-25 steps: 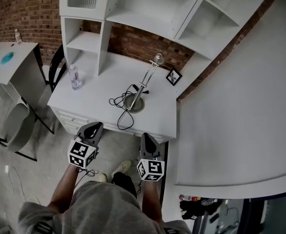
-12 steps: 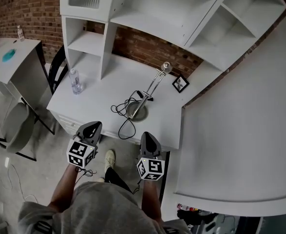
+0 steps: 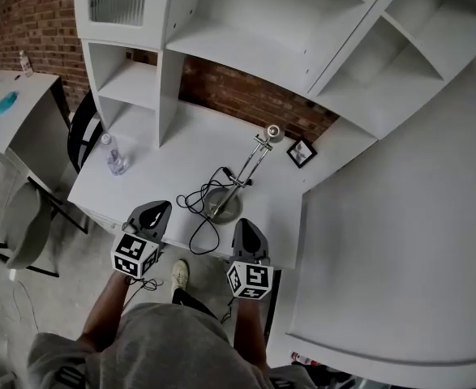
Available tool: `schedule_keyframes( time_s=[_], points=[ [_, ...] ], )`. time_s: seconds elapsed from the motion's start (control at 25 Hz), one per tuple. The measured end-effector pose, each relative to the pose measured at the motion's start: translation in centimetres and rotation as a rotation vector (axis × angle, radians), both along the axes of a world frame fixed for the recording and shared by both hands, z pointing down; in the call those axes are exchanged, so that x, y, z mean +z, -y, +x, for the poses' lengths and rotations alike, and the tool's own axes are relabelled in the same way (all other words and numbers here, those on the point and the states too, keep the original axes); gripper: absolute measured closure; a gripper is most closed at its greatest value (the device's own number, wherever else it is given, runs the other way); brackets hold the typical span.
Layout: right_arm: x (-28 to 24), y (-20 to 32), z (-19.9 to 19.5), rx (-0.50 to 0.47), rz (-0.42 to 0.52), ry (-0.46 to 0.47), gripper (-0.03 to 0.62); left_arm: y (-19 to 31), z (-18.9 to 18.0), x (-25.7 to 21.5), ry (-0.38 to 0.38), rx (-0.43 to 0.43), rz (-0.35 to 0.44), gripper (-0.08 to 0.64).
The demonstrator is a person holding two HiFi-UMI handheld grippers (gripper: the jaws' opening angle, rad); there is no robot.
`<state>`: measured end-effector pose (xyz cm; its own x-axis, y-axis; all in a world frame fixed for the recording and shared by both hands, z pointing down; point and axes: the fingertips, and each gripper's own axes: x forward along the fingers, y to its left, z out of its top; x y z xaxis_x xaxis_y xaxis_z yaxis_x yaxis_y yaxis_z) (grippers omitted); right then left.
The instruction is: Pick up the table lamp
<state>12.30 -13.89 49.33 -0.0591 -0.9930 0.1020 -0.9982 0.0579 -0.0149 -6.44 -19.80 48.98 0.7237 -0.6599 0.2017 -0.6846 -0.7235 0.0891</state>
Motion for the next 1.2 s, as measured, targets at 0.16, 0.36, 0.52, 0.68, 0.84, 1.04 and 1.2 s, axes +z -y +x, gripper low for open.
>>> schedule_keyframes(
  time_s=[0.16,0.36,0.52,0.68,0.84,1.04,1.2],
  points=[
    [1.1,2.6,1.3,-0.001,-0.016,0.009,0.569,2.4,1.1,0.9,0.006,-0.001,-0.016,0.555],
    [2.7,5.6,2.1,-0.010,-0.045,0.014,0.569,5.1,2.0,2.2,0.022,-0.006,-0.040,0.555],
    [4.0,7.0,2.3,-0.018,-0.072,0.020,0.569,6.5,3.1,3.4,0.041,0.006,-0.068,0.556],
    [5.2,7.7,2.8,-0.011,-0.094,0.034,0.569,7.3,4.1,4.3,0.053,0.027,-0.079,0.555],
    [6.2,8.2,3.1,-0.010,-0.109,0.046,0.569,7.7,4.7,5.4,0.071,0.043,-0.099,0.555],
    [6.9,8.9,3.1,-0.003,-0.115,0.048,0.568,8.1,4.8,6.0,0.078,0.040,-0.115,0.555],
    [7.3,9.6,3.4,0.016,-0.119,0.037,0.568,8.4,4.8,6.2,0.085,0.038,-0.117,0.555]
  ],
)
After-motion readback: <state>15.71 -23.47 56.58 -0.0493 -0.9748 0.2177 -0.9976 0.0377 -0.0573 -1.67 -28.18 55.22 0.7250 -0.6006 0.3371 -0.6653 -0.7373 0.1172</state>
